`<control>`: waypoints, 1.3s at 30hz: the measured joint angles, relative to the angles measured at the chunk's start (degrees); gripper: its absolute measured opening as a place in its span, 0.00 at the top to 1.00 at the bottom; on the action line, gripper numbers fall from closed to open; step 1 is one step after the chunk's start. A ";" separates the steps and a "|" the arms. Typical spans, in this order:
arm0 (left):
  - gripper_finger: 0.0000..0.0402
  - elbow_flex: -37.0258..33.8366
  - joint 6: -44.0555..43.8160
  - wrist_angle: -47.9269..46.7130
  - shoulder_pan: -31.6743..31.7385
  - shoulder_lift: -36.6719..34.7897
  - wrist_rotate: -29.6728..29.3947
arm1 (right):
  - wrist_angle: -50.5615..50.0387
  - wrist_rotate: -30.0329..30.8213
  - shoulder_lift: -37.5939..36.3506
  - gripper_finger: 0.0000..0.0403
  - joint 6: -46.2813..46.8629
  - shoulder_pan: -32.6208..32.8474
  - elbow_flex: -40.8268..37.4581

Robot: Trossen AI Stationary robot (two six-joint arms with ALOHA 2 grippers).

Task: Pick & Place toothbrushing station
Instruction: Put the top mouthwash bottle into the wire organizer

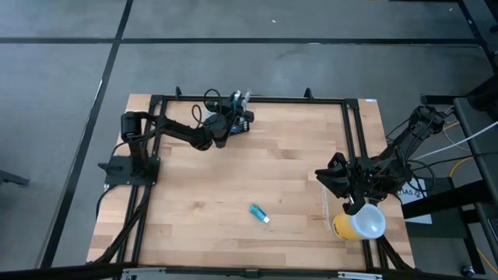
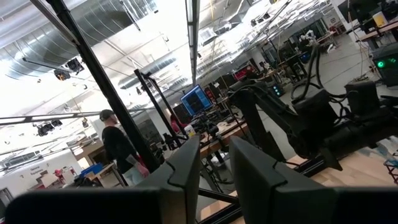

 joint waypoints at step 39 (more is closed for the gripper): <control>0.72 0.00 -1.35 -1.80 0.13 -1.63 -4.78 | 0.00 0.00 0.00 0.78 -0.02 0.00 0.00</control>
